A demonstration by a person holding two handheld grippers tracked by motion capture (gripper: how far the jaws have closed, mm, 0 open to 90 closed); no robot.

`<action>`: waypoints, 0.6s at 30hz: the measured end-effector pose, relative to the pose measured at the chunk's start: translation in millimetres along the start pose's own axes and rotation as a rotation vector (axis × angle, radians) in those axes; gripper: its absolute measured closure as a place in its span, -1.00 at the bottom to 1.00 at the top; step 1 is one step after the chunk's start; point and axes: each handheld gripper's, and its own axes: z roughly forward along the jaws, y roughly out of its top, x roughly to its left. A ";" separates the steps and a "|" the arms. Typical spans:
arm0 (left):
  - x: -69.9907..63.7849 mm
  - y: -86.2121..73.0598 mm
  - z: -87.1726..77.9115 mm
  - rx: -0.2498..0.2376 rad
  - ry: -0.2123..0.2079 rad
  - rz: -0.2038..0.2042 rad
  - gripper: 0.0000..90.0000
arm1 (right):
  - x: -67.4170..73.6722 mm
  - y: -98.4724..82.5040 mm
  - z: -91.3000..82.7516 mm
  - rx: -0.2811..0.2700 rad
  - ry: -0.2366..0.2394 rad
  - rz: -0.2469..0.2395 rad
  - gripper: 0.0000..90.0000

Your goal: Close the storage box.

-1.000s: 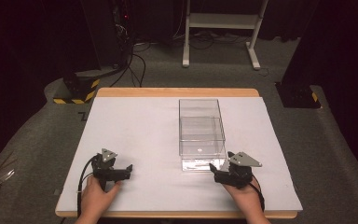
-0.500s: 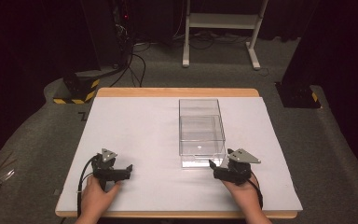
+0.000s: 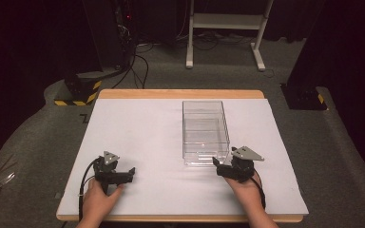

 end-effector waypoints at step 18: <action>0.0 0.0 0.1 -0.002 0.000 -0.001 -0.99 | -7.7 11.6 17.7 0.007 -0.028 0.013 -0.68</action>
